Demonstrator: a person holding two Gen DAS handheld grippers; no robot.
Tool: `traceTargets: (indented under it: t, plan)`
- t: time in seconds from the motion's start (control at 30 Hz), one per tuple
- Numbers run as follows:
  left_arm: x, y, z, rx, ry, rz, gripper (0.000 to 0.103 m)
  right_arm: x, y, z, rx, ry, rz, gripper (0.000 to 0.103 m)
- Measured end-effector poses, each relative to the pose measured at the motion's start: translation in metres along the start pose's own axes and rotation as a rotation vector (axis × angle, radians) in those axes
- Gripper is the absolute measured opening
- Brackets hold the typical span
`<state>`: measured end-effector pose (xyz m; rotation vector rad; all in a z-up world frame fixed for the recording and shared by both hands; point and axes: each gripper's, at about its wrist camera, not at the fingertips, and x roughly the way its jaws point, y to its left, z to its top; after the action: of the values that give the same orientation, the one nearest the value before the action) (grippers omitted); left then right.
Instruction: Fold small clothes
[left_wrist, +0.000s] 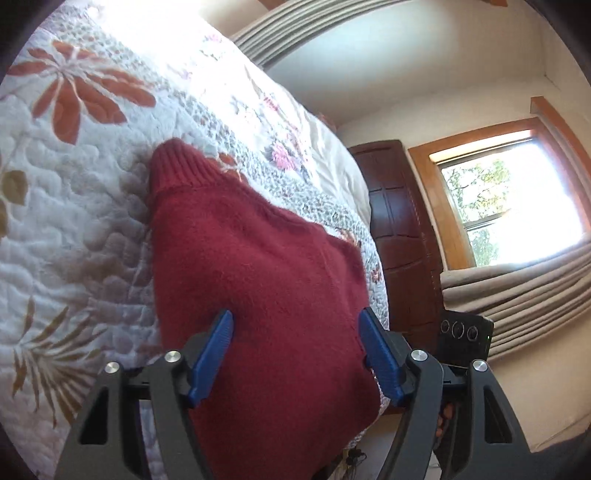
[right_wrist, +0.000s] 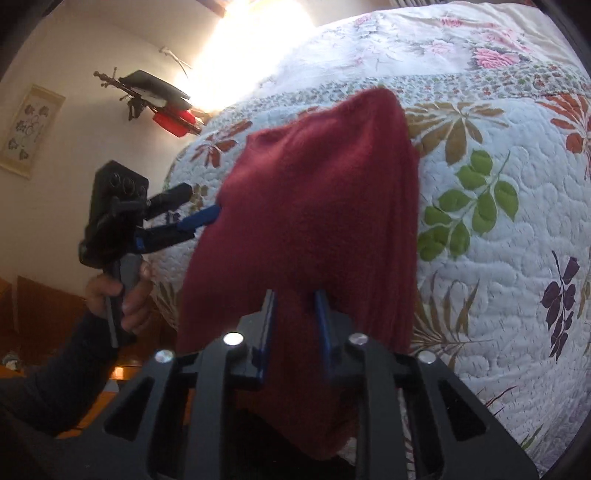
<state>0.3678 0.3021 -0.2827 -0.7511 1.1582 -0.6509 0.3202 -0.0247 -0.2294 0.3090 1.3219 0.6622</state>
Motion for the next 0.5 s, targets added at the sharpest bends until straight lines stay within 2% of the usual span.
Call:
traceTargets:
  t: [0.1, 0.13, 0.2, 0.27, 0.33, 0.4, 0.43, 0.5]
  plan:
    - [0.019, -0.008, 0.003, 0.044, 0.04, 0.047, 0.067, 0.003, -0.018, 0.0, 0.028, -0.013, -0.124, 0.0]
    - [0.019, -0.013, 0.003, 0.061, 0.045, 0.067, 0.067, -0.002, -0.019, 0.0, 0.044, -0.021, -0.132, 0.0]
    - [0.003, -0.023, 0.001, 0.061, 0.021, 0.07, 0.067, -0.019, -0.013, -0.004, 0.063, -0.057, -0.113, 0.011]
    - [-0.024, -0.04, -0.011, 0.108, -0.02, 0.051, 0.068, -0.038, 0.004, -0.013, 0.056, -0.1, -0.044, 0.013]
    - [-0.048, -0.057, -0.033, 0.186, -0.045, 0.027, 0.068, -0.043, 0.023, -0.022, 0.023, -0.107, -0.016, 0.014]
    - [-0.052, -0.057, -0.056, 0.199, -0.013, -0.006, 0.068, -0.028, 0.033, -0.03, 0.013, -0.066, 0.001, 0.016]
    - [-0.045, -0.053, -0.066, 0.202, 0.02, 0.01, 0.068, -0.017, 0.034, -0.032, 0.008, -0.043, -0.016, 0.017]
    - [-0.023, -0.037, -0.078, 0.192, 0.078, 0.058, 0.066, 0.004, 0.027, -0.036, 0.015, -0.015, -0.105, 0.008]
